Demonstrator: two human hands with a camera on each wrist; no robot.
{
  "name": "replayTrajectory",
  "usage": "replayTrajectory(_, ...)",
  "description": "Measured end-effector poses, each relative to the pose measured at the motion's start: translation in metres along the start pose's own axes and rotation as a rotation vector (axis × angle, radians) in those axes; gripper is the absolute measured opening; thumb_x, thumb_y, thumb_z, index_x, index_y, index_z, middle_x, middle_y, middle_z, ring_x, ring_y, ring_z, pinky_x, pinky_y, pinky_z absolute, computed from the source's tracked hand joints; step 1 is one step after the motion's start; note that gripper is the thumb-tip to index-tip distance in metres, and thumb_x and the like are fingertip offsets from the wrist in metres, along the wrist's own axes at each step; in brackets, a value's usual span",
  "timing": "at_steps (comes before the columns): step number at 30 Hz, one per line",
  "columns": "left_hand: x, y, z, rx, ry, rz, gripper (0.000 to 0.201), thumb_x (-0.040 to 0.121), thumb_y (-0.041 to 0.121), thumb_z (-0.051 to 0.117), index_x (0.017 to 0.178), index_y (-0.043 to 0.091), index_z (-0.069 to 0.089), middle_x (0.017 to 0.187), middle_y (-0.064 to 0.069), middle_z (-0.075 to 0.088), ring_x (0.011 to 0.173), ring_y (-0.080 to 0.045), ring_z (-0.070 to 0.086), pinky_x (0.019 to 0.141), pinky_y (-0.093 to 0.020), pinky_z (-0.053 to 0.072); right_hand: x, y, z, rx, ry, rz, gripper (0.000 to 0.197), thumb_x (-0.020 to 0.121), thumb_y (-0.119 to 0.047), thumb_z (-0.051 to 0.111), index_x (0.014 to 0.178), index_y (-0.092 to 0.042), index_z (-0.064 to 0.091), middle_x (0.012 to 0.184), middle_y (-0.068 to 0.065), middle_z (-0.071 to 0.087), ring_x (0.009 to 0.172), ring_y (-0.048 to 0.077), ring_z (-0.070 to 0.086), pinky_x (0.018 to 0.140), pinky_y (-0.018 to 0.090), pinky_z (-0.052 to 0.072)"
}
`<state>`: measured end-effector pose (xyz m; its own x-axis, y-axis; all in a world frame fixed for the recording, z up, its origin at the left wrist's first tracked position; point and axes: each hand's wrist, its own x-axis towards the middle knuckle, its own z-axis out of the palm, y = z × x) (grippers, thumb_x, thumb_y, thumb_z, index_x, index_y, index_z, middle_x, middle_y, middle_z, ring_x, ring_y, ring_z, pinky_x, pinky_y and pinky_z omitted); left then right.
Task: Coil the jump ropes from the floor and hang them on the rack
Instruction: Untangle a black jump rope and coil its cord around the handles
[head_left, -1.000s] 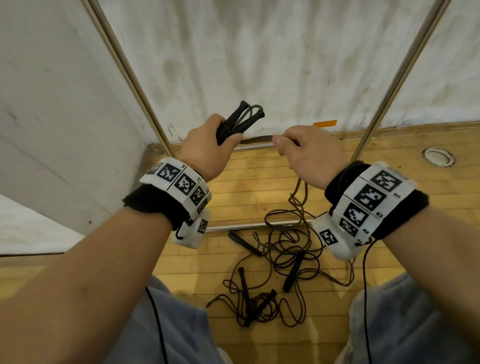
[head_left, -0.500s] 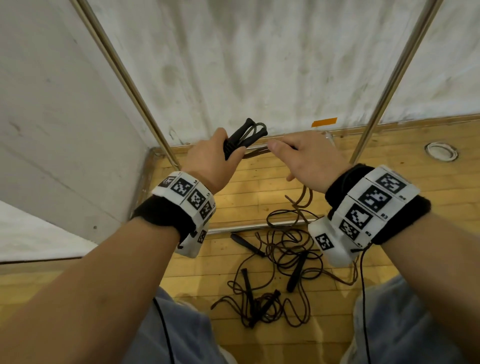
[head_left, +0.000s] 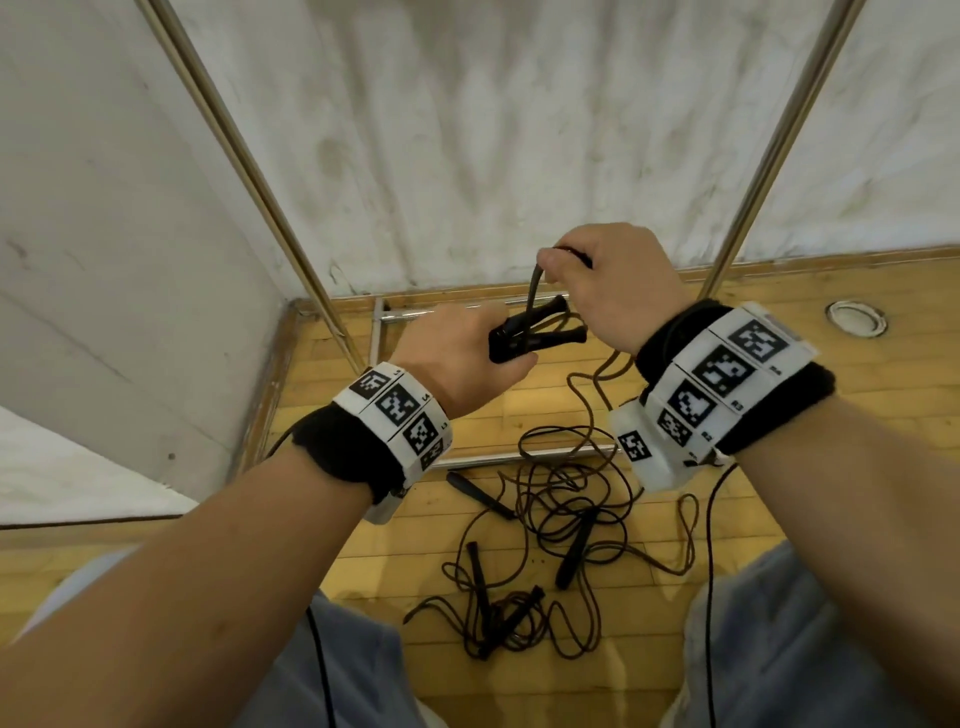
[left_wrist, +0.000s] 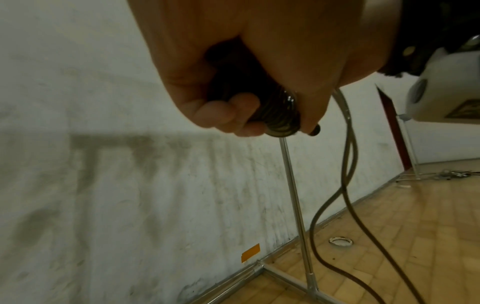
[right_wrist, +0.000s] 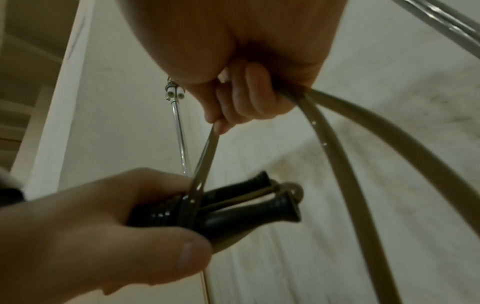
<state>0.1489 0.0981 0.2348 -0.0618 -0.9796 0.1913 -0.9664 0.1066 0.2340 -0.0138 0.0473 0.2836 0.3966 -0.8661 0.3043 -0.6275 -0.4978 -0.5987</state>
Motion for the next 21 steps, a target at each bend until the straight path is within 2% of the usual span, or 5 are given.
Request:
replayTrajectory(6, -0.003, 0.01, -0.013, -0.024, 0.011, 0.172, 0.018, 0.085, 0.045, 0.058, 0.084, 0.028, 0.051, 0.066, 0.013, 0.051, 0.061, -0.012, 0.051, 0.047, -0.02, 0.023, 0.007, 0.013, -0.009, 0.01, 0.011, 0.091, 0.035, 0.09, -0.043, 0.053, 0.071, -0.016, 0.065, 0.053, -0.008, 0.045, 0.047, 0.006, 0.04, 0.049, 0.02, 0.029)
replayTrajectory(12, -0.013, 0.018, -0.033, -0.188, 0.097, 0.317, 0.021, 0.084, 0.038, 0.064, 0.091, 0.019, 0.063, 0.064, 0.014, 0.051, 0.058, -0.011, 0.05, 0.052, -0.018, 0.03, 0.008, 0.014, -0.016, 0.225, -0.159, 0.161, 0.041, 0.087, -0.047, 0.057, 0.057, -0.02, 0.058, 0.052, -0.003, 0.041, 0.049, 0.01, 0.039, 0.056, 0.027, 0.032)
replayTrajectory(16, -0.018, 0.024, -0.051, -0.355, 0.195, 0.218, 0.029, 0.077, 0.048, 0.06, 0.091, 0.023, 0.057, 0.061, 0.016, 0.05, 0.055, 0.001, 0.048, 0.049, -0.011, 0.031, 0.0, 0.012, -0.011, 0.668, -0.236, 0.221, 0.035, 0.094, -0.024, 0.054, 0.06, -0.024, 0.061, 0.057, -0.01, 0.062, 0.059, 0.012, 0.061, 0.064, 0.028, 0.051)
replayTrajectory(18, -0.017, 0.027, -0.059, -0.507, 0.253, 0.141, 0.03, 0.074, 0.047, 0.062, 0.092, 0.026, 0.049, 0.063, 0.013, 0.058, 0.053, -0.002, 0.054, 0.049, -0.01, 0.037, -0.004, 0.004, -0.003, 0.723, -0.186, 0.223, 0.037, 0.094, -0.01, 0.046, 0.062, -0.021, 0.059, 0.045, -0.011, 0.053, 0.041, 0.006, 0.048, 0.043, 0.019, 0.04)
replayTrajectory(21, -0.013, 0.028, -0.066, -0.69, 0.337, 0.06, 0.031, 0.077, 0.039, 0.066, 0.094, 0.024, 0.045, 0.064, 0.005, 0.065, 0.05, -0.005, 0.054, 0.046, -0.014, 0.038, -0.006, -0.011, 0.011, 0.662, -0.082, 0.208, 0.04, 0.096, -0.017, 0.043, 0.057, -0.022, 0.05, 0.04, -0.012, 0.041, 0.036, 0.007, 0.032, 0.039, 0.019, 0.026)
